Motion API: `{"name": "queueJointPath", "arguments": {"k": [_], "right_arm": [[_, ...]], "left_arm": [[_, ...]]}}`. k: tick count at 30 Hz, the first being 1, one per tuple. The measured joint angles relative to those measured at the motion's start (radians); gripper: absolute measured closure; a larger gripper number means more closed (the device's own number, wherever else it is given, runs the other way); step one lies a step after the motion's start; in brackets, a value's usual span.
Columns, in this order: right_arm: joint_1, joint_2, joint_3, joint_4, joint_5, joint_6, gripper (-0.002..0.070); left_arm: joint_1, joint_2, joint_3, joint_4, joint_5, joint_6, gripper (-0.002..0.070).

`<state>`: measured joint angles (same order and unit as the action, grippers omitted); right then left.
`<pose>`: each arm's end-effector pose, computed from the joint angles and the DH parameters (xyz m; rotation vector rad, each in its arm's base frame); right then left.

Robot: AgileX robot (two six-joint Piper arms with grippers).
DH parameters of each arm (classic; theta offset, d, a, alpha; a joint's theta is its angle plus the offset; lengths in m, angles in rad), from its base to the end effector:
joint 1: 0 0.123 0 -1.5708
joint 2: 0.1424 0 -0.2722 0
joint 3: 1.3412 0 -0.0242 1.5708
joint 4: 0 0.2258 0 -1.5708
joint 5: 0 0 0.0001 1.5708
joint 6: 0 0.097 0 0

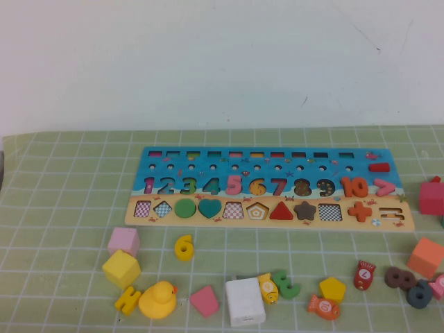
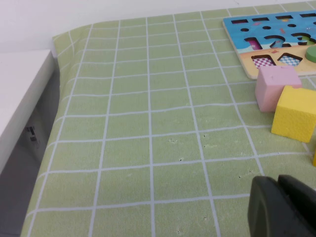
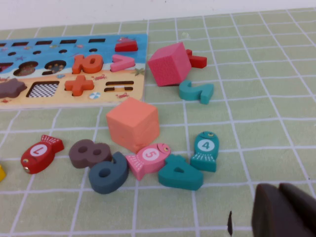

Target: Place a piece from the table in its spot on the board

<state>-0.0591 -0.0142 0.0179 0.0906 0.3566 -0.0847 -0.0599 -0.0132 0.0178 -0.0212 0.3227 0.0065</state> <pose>0.0465 0.0003 0.1746 0.0326 1.8421 -0.0121 0.0472 -0.0035 0.1777 0.0467 1.8106 -0.0583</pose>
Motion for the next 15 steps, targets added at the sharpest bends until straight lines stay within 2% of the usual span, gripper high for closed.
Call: {"name": "queueJointPath", "arguments": {"k": [15], "right_arm": [[0.000, 0.000, 0.000, 0.000, 0.000, 0.000, 0.0679]], "left_arm": [[0.000, 0.000, 0.000, 0.000, 0.000, -0.006, 0.0677]]}}
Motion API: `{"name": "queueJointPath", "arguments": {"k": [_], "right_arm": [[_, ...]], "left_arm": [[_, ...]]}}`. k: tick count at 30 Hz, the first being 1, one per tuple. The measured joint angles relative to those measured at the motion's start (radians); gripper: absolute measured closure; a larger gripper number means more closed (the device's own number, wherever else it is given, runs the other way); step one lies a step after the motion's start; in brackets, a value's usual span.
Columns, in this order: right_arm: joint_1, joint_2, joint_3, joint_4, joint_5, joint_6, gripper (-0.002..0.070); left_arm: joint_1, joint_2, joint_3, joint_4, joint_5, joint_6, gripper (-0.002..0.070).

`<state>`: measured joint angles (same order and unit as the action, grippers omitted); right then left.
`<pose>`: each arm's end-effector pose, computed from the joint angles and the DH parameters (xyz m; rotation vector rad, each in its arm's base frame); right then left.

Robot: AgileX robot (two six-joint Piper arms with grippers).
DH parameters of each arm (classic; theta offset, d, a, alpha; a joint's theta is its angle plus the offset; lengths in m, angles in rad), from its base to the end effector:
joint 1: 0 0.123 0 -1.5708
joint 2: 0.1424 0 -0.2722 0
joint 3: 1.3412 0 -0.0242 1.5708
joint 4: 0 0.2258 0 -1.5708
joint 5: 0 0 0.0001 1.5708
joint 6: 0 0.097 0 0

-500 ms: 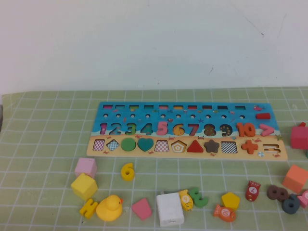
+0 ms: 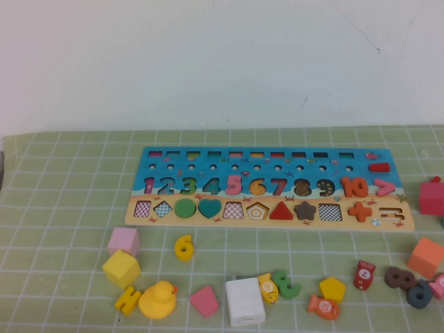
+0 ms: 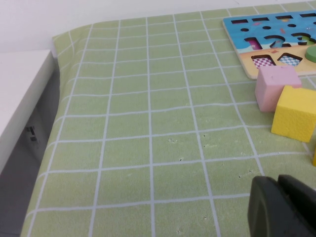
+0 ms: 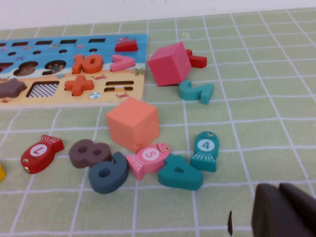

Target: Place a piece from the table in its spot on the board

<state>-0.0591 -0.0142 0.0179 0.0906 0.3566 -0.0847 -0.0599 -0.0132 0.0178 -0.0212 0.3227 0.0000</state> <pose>0.0465 0.0003 0.1746 0.0326 1.8421 -0.0121 0.0472 -0.0035 0.1777 0.0408 1.8108 -0.0629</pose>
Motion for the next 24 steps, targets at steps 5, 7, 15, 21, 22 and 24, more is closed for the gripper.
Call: {"name": "queueJointPath", "arguments": {"k": [5, 7, 15, 21, 22, 24], "right_arm": [[0.000, 0.000, 0.000, 0.000, 0.000, 0.000, 0.0679], [0.000, 0.000, 0.000, 0.000, 0.000, 0.000, 0.0679], [0.000, 0.000, 0.000, 0.000, 0.000, 0.000, 0.0679], [0.000, 0.000, 0.000, 0.000, 0.000, -0.011, 0.0679], [0.000, 0.000, 0.000, 0.000, 0.000, -0.014, 0.0679], [0.000, 0.000, 0.000, 0.000, 0.000, -0.014, 0.0679]], "left_arm": [[0.000, 0.000, 0.000, 0.000, 0.000, 0.000, 0.0677], [0.000, 0.000, 0.000, 0.000, 0.000, 0.000, 0.0677], [0.000, 0.000, 0.000, 0.000, 0.000, 0.000, 0.0677], [0.000, 0.000, 0.000, 0.000, 0.000, 0.000, 0.0677], [0.000, 0.000, 0.000, 0.000, 0.000, 0.006, 0.0677], [0.000, 0.000, 0.000, 0.004, 0.000, 0.006, 0.0677]]}}
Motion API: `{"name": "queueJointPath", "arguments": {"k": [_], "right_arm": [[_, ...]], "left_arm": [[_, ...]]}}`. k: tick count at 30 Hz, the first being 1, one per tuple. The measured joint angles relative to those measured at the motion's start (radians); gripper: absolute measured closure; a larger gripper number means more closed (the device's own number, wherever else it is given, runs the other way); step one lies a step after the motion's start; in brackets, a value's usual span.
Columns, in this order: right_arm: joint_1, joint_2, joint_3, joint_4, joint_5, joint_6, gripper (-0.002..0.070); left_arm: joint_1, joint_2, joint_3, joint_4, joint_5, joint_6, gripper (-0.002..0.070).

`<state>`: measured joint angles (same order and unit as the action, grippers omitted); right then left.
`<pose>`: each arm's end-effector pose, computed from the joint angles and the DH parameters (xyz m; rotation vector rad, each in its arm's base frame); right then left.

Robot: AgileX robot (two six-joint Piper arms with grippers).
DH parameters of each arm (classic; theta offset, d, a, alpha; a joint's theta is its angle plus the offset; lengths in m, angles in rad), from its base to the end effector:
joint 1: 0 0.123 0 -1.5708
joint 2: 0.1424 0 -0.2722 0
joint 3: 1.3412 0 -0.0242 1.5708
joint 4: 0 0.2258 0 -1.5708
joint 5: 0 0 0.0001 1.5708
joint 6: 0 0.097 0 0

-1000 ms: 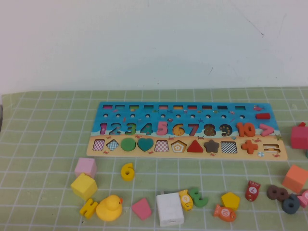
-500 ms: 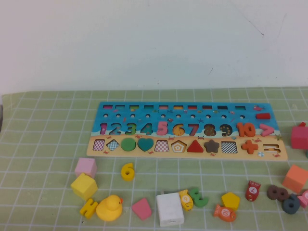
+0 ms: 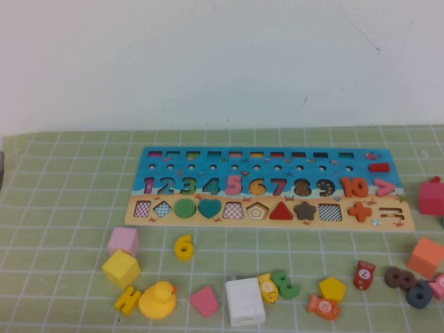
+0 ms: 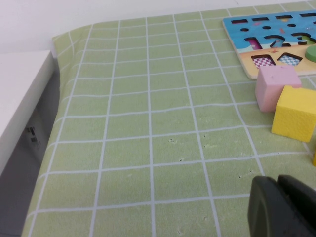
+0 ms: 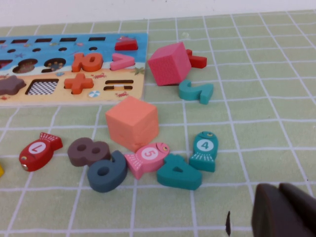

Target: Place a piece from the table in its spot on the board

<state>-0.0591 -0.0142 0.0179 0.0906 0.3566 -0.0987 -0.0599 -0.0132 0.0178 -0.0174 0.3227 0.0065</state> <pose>0.0465 0.0003 0.1746 0.0197 1.8424 -0.0219 0.0472 -0.0034 0.1777 0.0491 1.8105 -0.0547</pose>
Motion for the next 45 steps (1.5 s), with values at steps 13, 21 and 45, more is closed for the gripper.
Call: {"name": "queueJointPath", "arguments": {"k": [13, 21, 45], "right_arm": [[0.000, 0.000, 0.000, 0.000, 0.000, -0.002, 0.0679], [0.000, 0.000, 0.000, 0.000, 0.000, -0.004, 0.0679], [0.000, 0.000, 0.000, 0.000, 0.000, -0.004, 0.0679]], "left_arm": [[0.000, 0.000, 0.002, 0.131, -0.387, -0.006, 0.0677], [0.000, 0.000, 0.002, 0.149, -0.850, 0.000, 0.0677], [0.000, 0.066, -0.471, -0.103, -0.559, 0.088, 0.0677]]}}
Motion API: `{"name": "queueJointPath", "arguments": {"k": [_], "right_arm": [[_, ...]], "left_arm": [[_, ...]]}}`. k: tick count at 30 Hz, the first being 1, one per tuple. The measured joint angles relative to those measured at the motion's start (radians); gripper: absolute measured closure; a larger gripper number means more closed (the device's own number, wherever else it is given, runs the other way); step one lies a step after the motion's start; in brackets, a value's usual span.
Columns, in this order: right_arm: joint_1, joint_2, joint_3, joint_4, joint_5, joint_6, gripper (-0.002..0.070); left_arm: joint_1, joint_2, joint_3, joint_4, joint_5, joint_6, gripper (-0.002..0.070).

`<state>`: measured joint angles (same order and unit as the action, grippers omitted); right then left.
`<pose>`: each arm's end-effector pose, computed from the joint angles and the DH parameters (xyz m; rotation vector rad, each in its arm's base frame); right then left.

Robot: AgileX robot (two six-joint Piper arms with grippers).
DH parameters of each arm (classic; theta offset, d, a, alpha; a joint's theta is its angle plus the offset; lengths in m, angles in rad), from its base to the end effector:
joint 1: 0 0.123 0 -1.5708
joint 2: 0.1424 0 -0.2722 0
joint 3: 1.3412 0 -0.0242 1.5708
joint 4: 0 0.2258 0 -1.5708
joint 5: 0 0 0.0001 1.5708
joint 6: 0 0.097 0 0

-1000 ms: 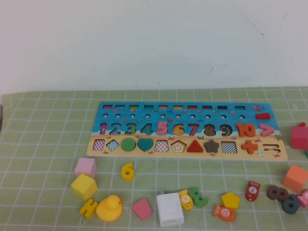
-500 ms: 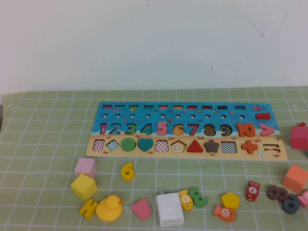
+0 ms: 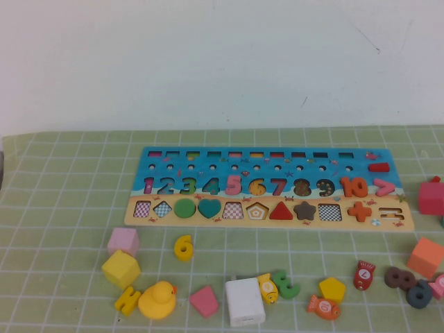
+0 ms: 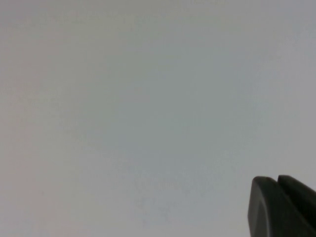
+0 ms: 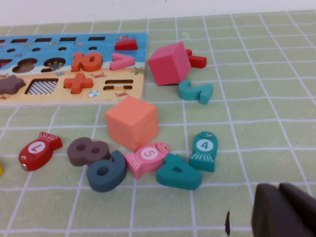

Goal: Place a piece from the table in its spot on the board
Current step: Pick up the "number 6"

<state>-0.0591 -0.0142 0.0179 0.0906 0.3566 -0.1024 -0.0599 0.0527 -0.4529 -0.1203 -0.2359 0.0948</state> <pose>0.0465 0.0003 0.1746 0.0162 1.8424 -0.0245 -0.0058 0.0031 0.3669 -0.0103 0.8496 -0.0652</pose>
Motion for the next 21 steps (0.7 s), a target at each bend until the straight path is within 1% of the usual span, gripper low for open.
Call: {"name": "queueJointPath", "arguments": {"k": [2, 4, 8, 14, 16, 18, 21], "right_arm": [[0.000, 0.000, 0.000, 0.000, 0.000, 0.000, 0.0679], [0.000, 0.000, 0.000, 0.000, 0.000, 0.000, 0.0679], [0.000, 0.000, 0.000, 0.000, 0.000, 0.000, 0.0679], [0.000, 0.000, 0.000, 0.000, 0.000, 0.000, 0.0679], [0.000, 0.000, 0.000, 0.000, 0.000, 0.000, 0.0679], [0.000, 0.000, 0.000, 0.000, 0.000, 0.000, 0.0679], [0.000, 0.000, 0.000, 0.000, 0.000, 0.000, 0.0679]], "left_arm": [[0.000, 0.010, -0.003, 0.002, -0.003, 0.043, 0.0677], [0.000, 0.031, -0.025, 0.004, 0.042, 0.077, 0.0677], [0.000, 0.140, -0.163, 0.010, 0.296, 0.119, 0.0677], [0.000, 0.420, -0.455, 0.031, 0.768, 0.126, 0.0677], [0.000, 0.505, -0.519, 0.035, 0.880, 0.137, 0.0677], [0.000, 0.603, -0.548, 0.039, 0.920, 0.143, 0.0677], [-0.002, 0.695, -0.548, 0.048, 0.910, 0.143, 0.0677]]}}
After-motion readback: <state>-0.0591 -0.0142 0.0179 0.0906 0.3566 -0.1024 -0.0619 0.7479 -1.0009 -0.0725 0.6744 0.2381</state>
